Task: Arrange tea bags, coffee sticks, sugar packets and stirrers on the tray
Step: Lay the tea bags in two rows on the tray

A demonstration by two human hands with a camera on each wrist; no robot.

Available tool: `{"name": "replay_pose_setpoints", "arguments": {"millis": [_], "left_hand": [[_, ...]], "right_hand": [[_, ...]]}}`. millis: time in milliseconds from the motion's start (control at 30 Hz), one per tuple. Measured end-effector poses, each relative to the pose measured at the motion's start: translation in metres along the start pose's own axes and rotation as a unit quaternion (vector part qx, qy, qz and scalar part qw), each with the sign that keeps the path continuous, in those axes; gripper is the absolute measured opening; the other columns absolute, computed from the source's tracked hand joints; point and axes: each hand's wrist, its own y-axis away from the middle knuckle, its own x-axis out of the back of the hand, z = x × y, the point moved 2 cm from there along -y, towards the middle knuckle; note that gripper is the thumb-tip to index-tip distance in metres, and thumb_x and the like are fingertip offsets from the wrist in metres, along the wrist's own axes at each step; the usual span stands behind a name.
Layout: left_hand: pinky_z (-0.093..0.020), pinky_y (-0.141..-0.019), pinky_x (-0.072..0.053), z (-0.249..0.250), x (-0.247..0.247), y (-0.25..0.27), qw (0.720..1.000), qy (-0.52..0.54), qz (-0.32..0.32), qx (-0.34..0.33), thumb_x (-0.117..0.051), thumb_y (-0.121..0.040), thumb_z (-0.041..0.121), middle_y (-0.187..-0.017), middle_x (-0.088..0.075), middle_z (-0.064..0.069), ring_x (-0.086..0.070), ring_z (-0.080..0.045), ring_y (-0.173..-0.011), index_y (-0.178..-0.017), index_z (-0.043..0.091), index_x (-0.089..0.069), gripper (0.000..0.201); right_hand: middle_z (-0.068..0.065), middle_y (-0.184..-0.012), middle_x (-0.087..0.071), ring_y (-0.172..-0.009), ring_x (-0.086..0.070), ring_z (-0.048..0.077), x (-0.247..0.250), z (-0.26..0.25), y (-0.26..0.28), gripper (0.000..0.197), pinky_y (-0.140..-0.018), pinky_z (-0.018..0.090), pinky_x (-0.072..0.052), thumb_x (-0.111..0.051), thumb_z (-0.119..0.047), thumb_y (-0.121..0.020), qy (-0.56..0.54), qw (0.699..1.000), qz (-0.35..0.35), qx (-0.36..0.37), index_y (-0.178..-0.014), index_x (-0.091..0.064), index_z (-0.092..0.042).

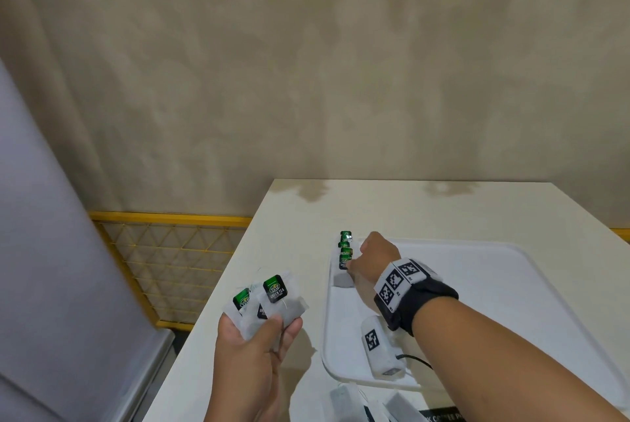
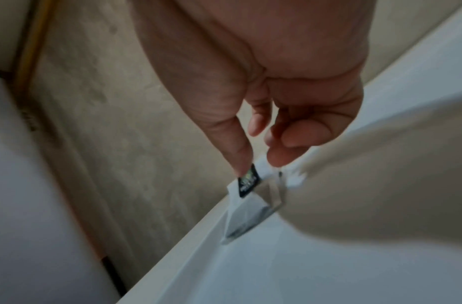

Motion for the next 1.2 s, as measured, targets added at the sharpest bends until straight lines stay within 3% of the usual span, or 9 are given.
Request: {"name": "replay_pose_setpoints", "arguments": {"millis": [133, 267, 333, 567, 767, 900, 967, 1067, 1200], "left_hand": [[-0.029, -0.062, -0.060, 0.002, -0.001, -0.001, 1.000, -0.010, -0.007, -0.004, -0.048, -0.087, -0.019, -0.114, -0.064, -0.011, -0.065, -0.036, -0.098, -0.114, 0.016, -0.055, 0.044], [-0.029, -0.062, -0.060, 0.002, -0.003, -0.003, 1.000, -0.020, -0.002, -0.004, -0.055, -0.085, -0.017, -0.119, -0.062, -0.017, -0.067, -0.037, -0.095, -0.123, 0.011, -0.051, 0.047], [-0.026, -0.058, -0.059, 0.001, -0.006, -0.003, 0.999, -0.031, -0.006, -0.004, -0.057, -0.084, -0.016, -0.117, -0.064, -0.018, -0.070, -0.033, -0.084, -0.125, 0.011, -0.051, 0.049], [-0.029, -0.059, -0.060, 0.002, -0.014, 0.001, 1.000, -0.023, 0.006, -0.005, -0.052, -0.088, -0.014, -0.113, -0.063, -0.018, -0.066, -0.039, -0.087, -0.120, 0.011, -0.051, 0.041], [-0.030, -0.056, -0.060, 0.002, -0.007, 0.003, 1.000, -0.004, 0.021, 0.017, -0.044, -0.094, -0.009, -0.111, -0.061, -0.025, -0.072, -0.031, -0.066, -0.119, 0.011, -0.050, 0.032], [-0.040, -0.061, -0.060, 0.004, -0.004, 0.005, 0.997, 0.036, 0.041, 0.048, -0.044, -0.096, 0.000, -0.113, -0.060, -0.030, -0.071, -0.037, -0.066, -0.127, 0.006, -0.046, 0.031], [-0.042, -0.062, -0.060, 0.005, -0.005, 0.007, 0.997, 0.042, 0.041, 0.056, -0.043, -0.096, 0.001, -0.114, -0.059, -0.030, -0.071, -0.037, -0.063, -0.130, 0.005, -0.044, 0.034], [-0.041, -0.061, -0.060, 0.005, -0.007, 0.008, 0.996, 0.046, 0.047, 0.064, -0.042, -0.097, 0.001, -0.116, -0.058, -0.031, -0.071, -0.038, -0.063, -0.133, 0.005, -0.042, 0.037], [-0.041, -0.059, -0.059, 0.004, -0.005, 0.008, 0.994, 0.048, 0.059, 0.075, -0.041, -0.097, 0.001, -0.114, -0.058, -0.031, -0.071, -0.036, -0.060, -0.135, 0.006, -0.041, 0.038]], "right_hand": [[0.004, -0.074, -0.062, -0.063, -0.054, 0.016, 0.019, -0.023, 0.034, 0.019, -0.060, 0.022, -0.042, -0.064, -0.024, -0.089, -0.022, 0.989, -0.088, 0.116, -0.078, -0.052, -0.014], [-0.001, -0.078, -0.071, -0.068, -0.066, 0.012, 0.029, -0.045, 0.080, 0.025, -0.060, 0.021, -0.046, -0.070, -0.038, -0.085, -0.164, 0.933, -0.261, 0.184, -0.087, -0.063, -0.014], [-0.001, -0.077, -0.071, -0.070, -0.068, 0.013, 0.028, -0.050, 0.097, 0.027, -0.060, 0.022, -0.046, -0.075, -0.035, -0.082, -0.166, 0.921, -0.284, 0.210, -0.090, -0.064, -0.012], [0.004, -0.068, -0.064, -0.058, -0.064, 0.014, 0.020, -0.036, 0.098, 0.019, -0.052, 0.021, -0.042, -0.076, -0.017, -0.083, -0.213, 0.930, -0.230, 0.190, -0.078, -0.058, -0.011], [0.007, -0.060, -0.058, -0.054, -0.059, 0.014, 0.017, -0.008, 0.072, 0.028, -0.047, 0.020, -0.037, -0.073, -0.015, -0.085, -0.223, 0.940, -0.246, 0.079, -0.065, -0.054, -0.014], [0.006, -0.059, -0.062, -0.055, -0.056, 0.018, 0.014, 0.011, 0.042, 0.021, -0.046, 0.022, -0.036, -0.064, -0.020, -0.091, -0.135, 0.972, -0.190, -0.015, -0.074, -0.055, -0.013], [0.003, -0.066, -0.065, -0.057, -0.058, 0.016, 0.013, 0.011, 0.031, 0.021, -0.049, 0.020, -0.042, -0.062, -0.024, -0.092, -0.079, 0.984, -0.159, -0.015, -0.074, -0.057, -0.014], [0.001, -0.071, -0.063, -0.051, -0.049, 0.010, 0.009, 0.003, 0.022, 0.032, -0.052, 0.016, -0.038, -0.051, -0.027, -0.096, 0.045, 0.990, -0.137, 0.003, -0.067, -0.053, -0.015], [-0.005, -0.039, -0.050, -0.048, -0.045, 0.013, -0.004, -0.001, 0.005, 0.035, -0.048, 0.020, -0.036, -0.055, -0.026, -0.090, 0.098, 0.990, -0.094, -0.034, -0.058, -0.046, -0.015]]}}
